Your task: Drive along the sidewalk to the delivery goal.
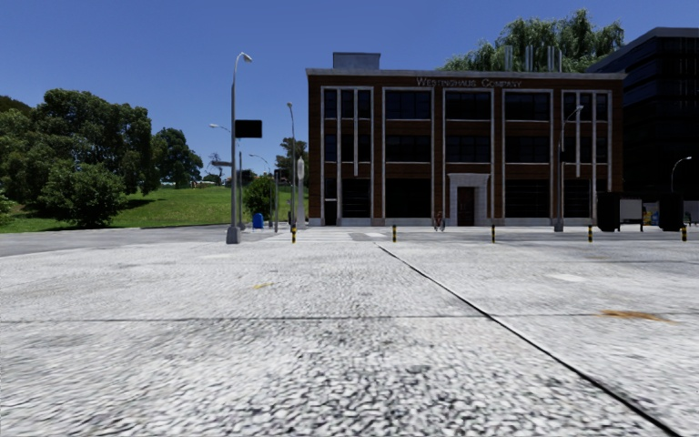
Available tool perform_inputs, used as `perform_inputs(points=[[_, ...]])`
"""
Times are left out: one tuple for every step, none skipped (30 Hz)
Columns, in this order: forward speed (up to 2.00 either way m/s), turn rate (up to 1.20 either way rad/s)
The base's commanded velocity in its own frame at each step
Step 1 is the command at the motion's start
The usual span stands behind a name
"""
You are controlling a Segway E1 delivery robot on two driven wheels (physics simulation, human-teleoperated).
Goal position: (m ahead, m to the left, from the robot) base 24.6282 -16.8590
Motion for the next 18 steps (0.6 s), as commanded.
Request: perform_inputs(points=[[2.0, 0.0], [2.0, 0.0], [2.0, 0.0], [2.0, 0.04], [2.0, 0.12], [2.0, 0.16], [2.0, 0.16], [2.0, 0.19], [2.0, 0.19], [2.0, 0.21], [2.0, 0.21], [2.0, 0.21], [2.0, 0.23], [2.0, 0.28], [2.0, 0.34], [2.0, 0.34], [2.0, 0.36], [2.0, 0.36]])
